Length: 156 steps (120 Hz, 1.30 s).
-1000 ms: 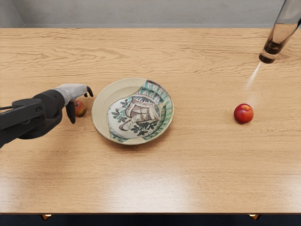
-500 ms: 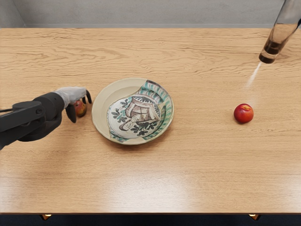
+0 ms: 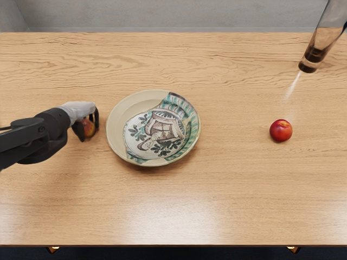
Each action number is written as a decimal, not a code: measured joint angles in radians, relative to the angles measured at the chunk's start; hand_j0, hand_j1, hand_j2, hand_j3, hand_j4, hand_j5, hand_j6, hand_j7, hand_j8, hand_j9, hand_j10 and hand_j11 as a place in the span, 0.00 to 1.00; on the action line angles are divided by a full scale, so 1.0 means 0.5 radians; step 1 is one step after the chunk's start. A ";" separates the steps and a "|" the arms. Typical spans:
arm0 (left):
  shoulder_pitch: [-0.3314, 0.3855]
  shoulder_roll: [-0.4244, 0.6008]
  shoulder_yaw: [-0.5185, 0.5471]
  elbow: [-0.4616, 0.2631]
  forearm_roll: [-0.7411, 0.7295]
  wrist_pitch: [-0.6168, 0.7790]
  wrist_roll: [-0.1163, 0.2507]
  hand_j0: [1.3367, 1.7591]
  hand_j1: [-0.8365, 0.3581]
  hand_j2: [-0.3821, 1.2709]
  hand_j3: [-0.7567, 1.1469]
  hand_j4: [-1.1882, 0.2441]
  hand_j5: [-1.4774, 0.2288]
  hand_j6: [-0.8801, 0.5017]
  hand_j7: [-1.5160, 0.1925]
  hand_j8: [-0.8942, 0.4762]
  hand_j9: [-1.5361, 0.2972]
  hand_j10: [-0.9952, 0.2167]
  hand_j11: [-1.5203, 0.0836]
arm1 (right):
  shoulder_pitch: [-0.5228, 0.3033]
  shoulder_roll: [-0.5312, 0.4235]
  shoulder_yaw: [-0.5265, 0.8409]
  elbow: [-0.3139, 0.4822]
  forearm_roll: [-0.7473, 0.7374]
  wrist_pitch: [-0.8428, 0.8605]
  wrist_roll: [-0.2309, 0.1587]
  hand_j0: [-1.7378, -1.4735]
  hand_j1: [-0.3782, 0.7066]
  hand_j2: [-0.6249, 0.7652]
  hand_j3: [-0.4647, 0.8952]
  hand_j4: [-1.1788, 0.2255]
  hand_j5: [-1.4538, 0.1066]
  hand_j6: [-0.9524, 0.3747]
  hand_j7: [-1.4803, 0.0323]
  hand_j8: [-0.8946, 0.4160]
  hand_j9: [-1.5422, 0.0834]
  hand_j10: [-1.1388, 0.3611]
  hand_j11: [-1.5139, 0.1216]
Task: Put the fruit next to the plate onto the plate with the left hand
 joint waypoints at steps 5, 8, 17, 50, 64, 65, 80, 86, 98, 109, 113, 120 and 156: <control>-0.004 0.002 -0.001 0.001 -0.001 -0.001 0.000 0.75 0.45 0.46 0.40 0.33 0.32 0.30 0.33 0.31 0.32 0.24 0.35 | 0.000 0.000 0.000 0.000 0.000 0.000 0.000 0.30 0.03 0.45 0.34 0.84 0.93 0.72 0.98 0.68 0.95 0.76 0.93; -0.007 0.004 -0.002 0.001 -0.003 -0.002 -0.001 0.75 0.45 0.47 0.40 0.32 0.31 0.31 0.32 0.31 0.31 0.23 0.34 | 0.000 0.000 0.000 0.000 0.000 0.000 0.000 0.30 0.03 0.45 0.34 0.84 0.93 0.72 0.98 0.68 0.95 0.76 0.93; -0.021 0.016 -0.004 0.002 -0.010 -0.006 -0.001 0.75 0.46 0.47 0.40 0.31 0.29 0.33 0.31 0.31 0.29 0.21 0.32 | 0.000 0.000 0.000 0.000 0.000 0.000 0.000 0.30 0.03 0.45 0.34 0.84 0.93 0.72 0.98 0.68 0.95 0.76 0.93; -0.301 0.040 -0.027 -0.006 -0.123 -0.127 -0.001 0.75 0.48 0.44 0.40 0.30 0.25 0.33 0.29 0.31 0.27 0.19 0.30 | 0.000 0.000 0.000 0.000 0.000 0.000 0.000 0.30 0.03 0.45 0.34 0.84 0.93 0.72 0.98 0.68 0.95 0.76 0.93; -0.467 0.027 -0.033 -0.028 -0.277 -0.230 -0.001 0.75 0.48 0.42 0.40 0.30 0.25 0.32 0.29 0.32 0.27 0.19 0.30 | 0.000 0.000 0.000 0.000 0.000 0.000 0.000 0.30 0.03 0.45 0.34 0.84 0.93 0.72 0.98 0.68 0.95 0.76 0.93; -0.472 0.022 -0.033 -0.030 -0.286 -0.237 -0.001 0.75 0.48 0.43 0.40 0.30 0.25 0.32 0.29 0.32 0.27 0.19 0.30 | 0.000 0.000 0.000 0.000 0.000 0.000 0.000 0.30 0.03 0.45 0.34 0.84 0.93 0.72 0.98 0.68 0.95 0.76 0.93; -0.538 -0.110 -0.037 -0.044 -0.399 -0.308 -0.001 0.75 0.47 0.46 0.40 0.30 0.25 0.33 0.29 0.32 0.27 0.19 0.30 | 0.000 0.000 0.000 0.000 0.000 0.000 0.000 0.30 0.03 0.45 0.34 0.84 0.93 0.72 0.98 0.68 0.95 0.76 0.93; -0.563 -0.177 -0.046 -0.046 -0.422 -0.321 0.000 0.75 0.47 0.47 0.40 0.30 0.24 0.33 0.28 0.33 0.27 0.19 0.30 | 0.000 0.000 0.000 0.000 0.000 0.000 0.000 0.30 0.03 0.45 0.34 0.84 0.93 0.72 0.98 0.68 0.95 0.76 0.93; -0.578 -0.270 -0.070 -0.048 -0.459 -0.331 0.000 0.75 0.45 0.50 0.40 0.31 0.25 0.32 0.28 0.32 0.28 0.19 0.30 | 0.000 0.000 0.000 0.000 0.000 0.000 0.000 0.30 0.03 0.45 0.34 0.84 0.93 0.72 0.98 0.68 0.95 0.76 0.93; -0.558 -0.302 -0.075 -0.045 -0.479 -0.332 0.000 0.75 0.43 0.57 0.40 0.31 0.25 0.32 0.28 0.31 0.28 0.19 0.31 | 0.000 0.000 0.000 0.000 0.000 0.000 0.000 0.30 0.03 0.45 0.34 0.84 0.93 0.72 0.98 0.68 0.95 0.76 0.93; -0.518 -0.301 -0.072 -0.041 -0.477 -0.329 0.000 0.75 0.42 0.56 0.40 0.30 0.26 0.31 0.29 0.30 0.28 0.19 0.31 | -0.001 0.000 0.000 0.000 0.000 0.000 0.000 0.30 0.03 0.45 0.34 0.84 0.93 0.72 0.98 0.68 0.95 0.76 0.93; -0.456 -0.301 -0.056 -0.025 -0.478 -0.333 0.000 0.75 0.42 0.60 0.40 0.31 0.26 0.32 0.29 0.30 0.28 0.19 0.31 | -0.002 0.000 0.000 0.000 0.000 0.000 0.000 0.30 0.03 0.45 0.34 0.84 0.93 0.72 0.98 0.68 0.95 0.76 0.93; -0.470 -0.262 -0.058 -0.004 -0.577 -0.313 0.000 0.76 0.71 0.38 0.40 0.58 0.58 0.46 0.60 0.47 0.58 0.52 0.65 | -0.003 0.000 0.000 0.000 0.000 0.000 0.000 0.30 0.03 0.45 0.34 0.84 0.93 0.72 0.98 0.68 0.95 0.76 0.93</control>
